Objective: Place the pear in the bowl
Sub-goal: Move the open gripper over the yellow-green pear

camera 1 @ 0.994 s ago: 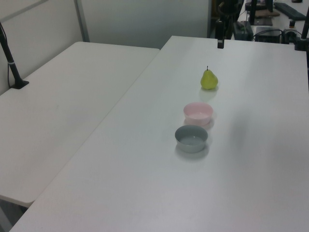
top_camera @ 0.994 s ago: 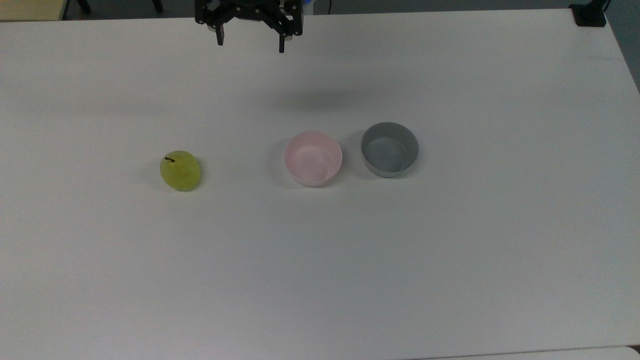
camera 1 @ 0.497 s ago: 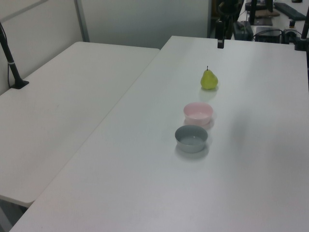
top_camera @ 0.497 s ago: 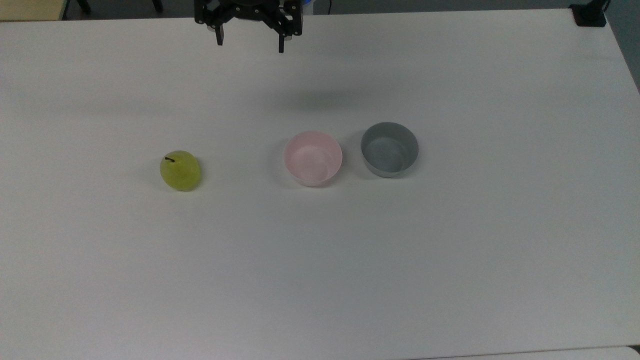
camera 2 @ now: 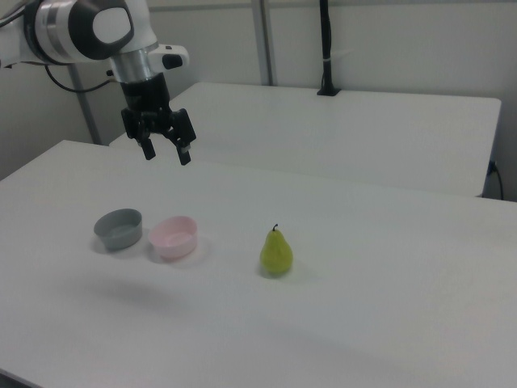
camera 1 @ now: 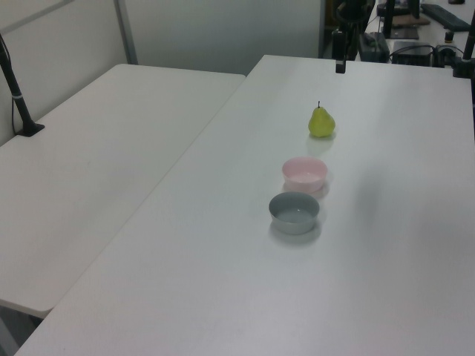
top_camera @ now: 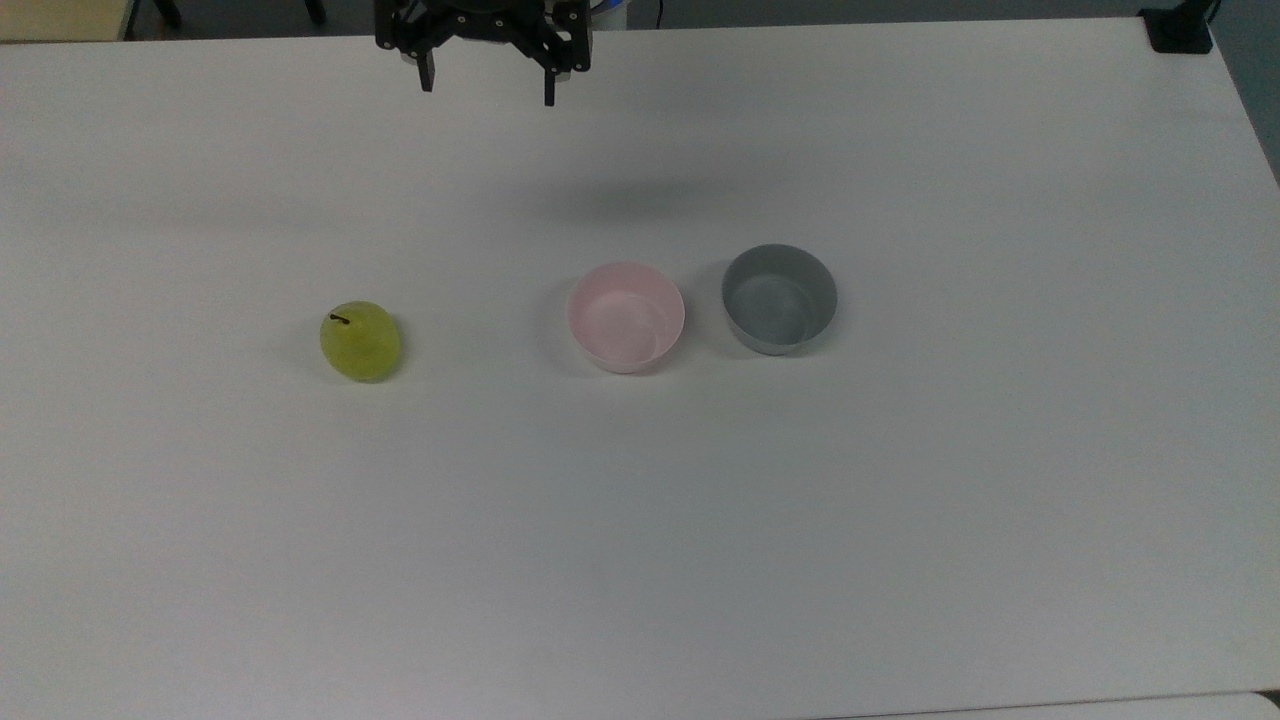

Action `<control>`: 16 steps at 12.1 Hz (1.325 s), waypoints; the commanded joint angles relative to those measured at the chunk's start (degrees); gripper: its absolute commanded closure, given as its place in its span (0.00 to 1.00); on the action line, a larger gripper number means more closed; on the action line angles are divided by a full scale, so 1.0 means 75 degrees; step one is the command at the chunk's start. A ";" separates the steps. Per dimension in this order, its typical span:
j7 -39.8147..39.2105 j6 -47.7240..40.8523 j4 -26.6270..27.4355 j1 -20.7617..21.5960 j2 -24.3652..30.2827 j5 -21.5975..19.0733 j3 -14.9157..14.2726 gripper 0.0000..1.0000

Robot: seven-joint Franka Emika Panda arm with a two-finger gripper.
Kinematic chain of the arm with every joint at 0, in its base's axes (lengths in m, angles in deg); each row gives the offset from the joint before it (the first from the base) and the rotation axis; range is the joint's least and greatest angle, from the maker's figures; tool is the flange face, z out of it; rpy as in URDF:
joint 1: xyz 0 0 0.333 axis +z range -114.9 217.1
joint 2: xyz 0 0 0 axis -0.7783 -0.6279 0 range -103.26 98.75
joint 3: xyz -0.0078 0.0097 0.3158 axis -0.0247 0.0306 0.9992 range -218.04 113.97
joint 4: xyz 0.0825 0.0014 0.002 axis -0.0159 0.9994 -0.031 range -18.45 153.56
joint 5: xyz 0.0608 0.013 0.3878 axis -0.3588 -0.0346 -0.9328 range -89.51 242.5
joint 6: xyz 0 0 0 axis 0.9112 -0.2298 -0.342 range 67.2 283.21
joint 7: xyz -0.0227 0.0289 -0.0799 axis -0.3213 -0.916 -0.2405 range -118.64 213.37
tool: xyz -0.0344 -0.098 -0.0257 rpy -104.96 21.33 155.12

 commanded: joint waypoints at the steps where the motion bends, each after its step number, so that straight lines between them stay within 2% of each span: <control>1: -0.0693 0.0084 0.0084 -0.0374 -0.0052 0.0000 -0.0070 0.00; 5: -0.1373 0.0670 0.0084 -0.1065 -0.0275 0.0001 -0.0070 0.00; 10: -0.1924 0.1010 0.0060 -0.1477 -0.0533 -0.0069 -0.0070 0.00; 16: -0.2289 0.2555 0.1031 -0.1548 -0.1070 0.0000 -0.0070 0.00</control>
